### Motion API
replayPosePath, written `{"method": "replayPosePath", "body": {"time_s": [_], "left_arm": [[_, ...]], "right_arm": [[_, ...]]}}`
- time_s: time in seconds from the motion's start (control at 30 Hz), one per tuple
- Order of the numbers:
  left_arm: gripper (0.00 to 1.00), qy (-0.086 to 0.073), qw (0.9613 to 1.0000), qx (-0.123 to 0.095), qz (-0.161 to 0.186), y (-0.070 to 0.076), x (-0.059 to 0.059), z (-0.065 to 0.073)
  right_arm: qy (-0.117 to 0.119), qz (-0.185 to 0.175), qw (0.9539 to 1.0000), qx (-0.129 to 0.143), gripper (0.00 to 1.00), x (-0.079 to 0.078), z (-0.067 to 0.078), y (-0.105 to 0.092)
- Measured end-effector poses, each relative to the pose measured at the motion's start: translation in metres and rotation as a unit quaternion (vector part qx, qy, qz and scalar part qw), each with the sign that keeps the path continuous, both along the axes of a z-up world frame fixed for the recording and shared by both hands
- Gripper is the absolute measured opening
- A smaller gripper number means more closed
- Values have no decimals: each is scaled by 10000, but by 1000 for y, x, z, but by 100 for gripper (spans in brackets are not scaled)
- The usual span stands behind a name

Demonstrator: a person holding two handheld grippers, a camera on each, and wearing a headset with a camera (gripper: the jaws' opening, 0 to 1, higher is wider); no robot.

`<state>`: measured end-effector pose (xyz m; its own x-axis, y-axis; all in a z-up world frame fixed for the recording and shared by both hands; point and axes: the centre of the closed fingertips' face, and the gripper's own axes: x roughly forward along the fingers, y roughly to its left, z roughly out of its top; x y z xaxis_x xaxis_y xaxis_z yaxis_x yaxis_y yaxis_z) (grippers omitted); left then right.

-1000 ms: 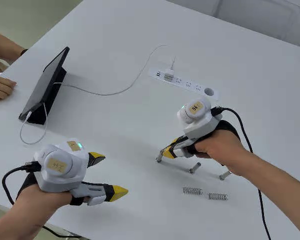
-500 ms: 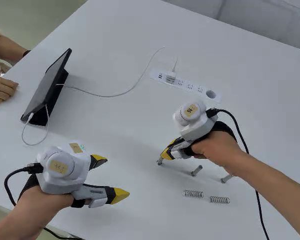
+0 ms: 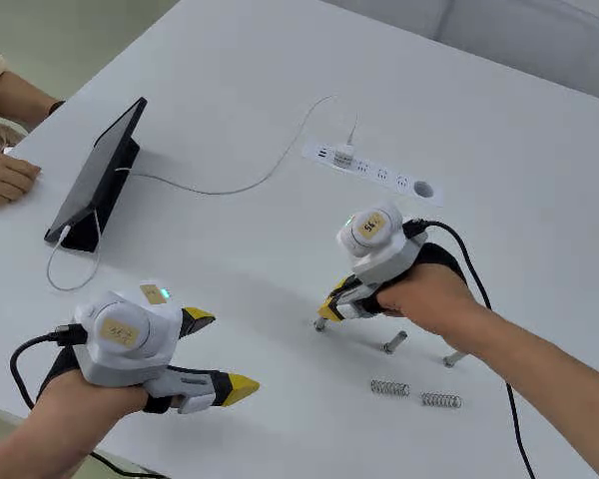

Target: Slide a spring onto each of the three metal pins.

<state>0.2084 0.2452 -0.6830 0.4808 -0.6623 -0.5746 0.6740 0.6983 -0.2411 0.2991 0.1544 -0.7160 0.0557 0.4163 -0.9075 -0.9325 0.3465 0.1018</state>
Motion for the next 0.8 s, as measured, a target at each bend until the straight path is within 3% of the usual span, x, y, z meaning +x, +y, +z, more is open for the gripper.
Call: {"method": "replayPosePath", "body": {"time_s": [0.53,0.8], "left_arm": [[65,-3,10000,5,2,0,0,0],[66,3,10000,5,21,1,0,-1]], "right_arm": [[-178,315,9992,-140,13,-5,-13,2],[-161,207,9996,-122,13,-5,-23,3]]}}
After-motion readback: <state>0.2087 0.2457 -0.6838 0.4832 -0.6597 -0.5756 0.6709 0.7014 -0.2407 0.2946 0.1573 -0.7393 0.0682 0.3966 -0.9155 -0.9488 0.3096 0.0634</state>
